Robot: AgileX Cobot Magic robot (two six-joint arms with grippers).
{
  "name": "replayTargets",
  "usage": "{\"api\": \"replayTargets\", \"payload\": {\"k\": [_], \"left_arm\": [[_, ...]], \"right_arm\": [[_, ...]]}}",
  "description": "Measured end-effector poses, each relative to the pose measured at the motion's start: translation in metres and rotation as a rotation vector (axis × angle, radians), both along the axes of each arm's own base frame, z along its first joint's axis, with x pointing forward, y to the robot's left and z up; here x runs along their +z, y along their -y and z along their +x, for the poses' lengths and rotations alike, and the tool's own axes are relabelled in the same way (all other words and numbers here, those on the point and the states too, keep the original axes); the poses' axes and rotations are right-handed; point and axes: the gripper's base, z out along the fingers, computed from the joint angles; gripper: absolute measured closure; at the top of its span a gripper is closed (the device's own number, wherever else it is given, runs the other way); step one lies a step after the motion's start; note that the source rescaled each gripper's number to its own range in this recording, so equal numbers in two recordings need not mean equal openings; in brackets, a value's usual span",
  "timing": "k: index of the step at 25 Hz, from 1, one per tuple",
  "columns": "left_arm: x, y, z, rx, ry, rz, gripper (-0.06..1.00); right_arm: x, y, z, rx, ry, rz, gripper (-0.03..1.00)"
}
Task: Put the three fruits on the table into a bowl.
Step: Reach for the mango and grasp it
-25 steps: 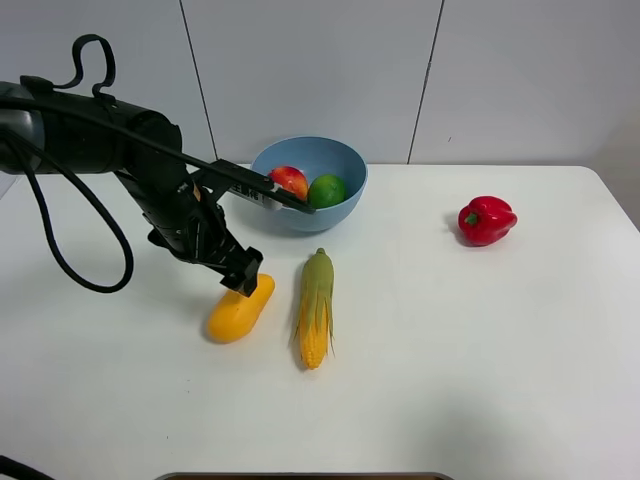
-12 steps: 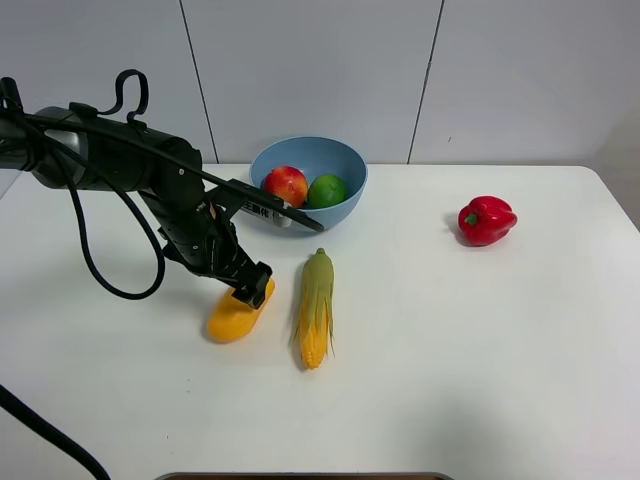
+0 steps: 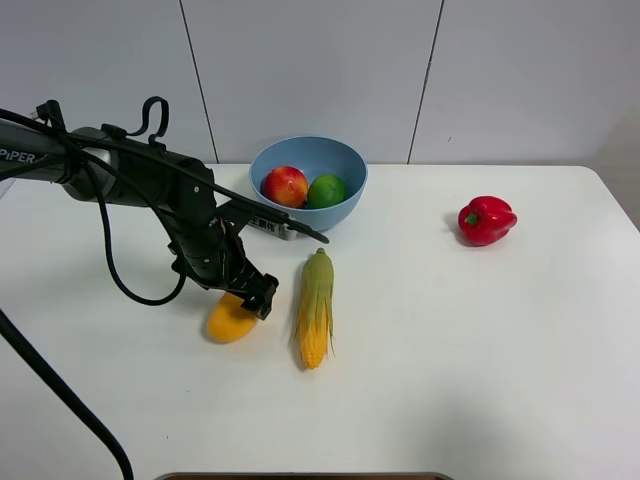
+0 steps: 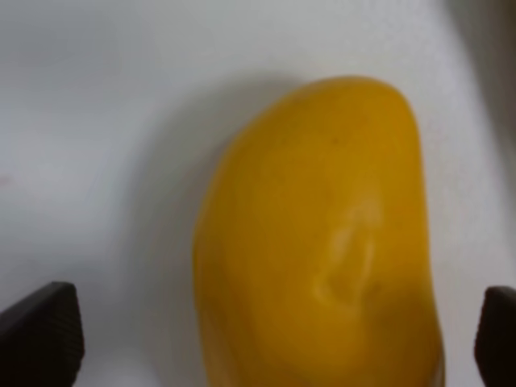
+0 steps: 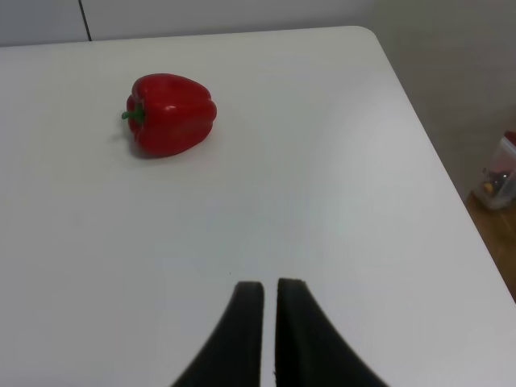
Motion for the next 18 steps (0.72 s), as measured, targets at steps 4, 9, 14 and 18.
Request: {"api": "replayTargets", "payload": {"k": [4,9,14,18], "left_arm": [[-0.01,0.001,0.001,0.002,-0.008,0.006,-0.06],[-0.024,0.001,0.002,0.002,-0.026,0.021,-0.06],[-0.025,0.001,0.003,-0.003,-0.016,0.021,-0.06],[-0.025,0.001,0.003,-0.004,-0.012,0.02,-0.03]], "right_arm": [[0.0,0.0,0.0,0.0,0.0,0.0,0.97],[0.0,0.0,0.0,0.0,0.0,0.0,0.97],[0.0,0.0,0.0,0.0,0.0,0.0,0.97],[0.0,0.0,0.0,0.0,0.0,0.0,0.97]]}}
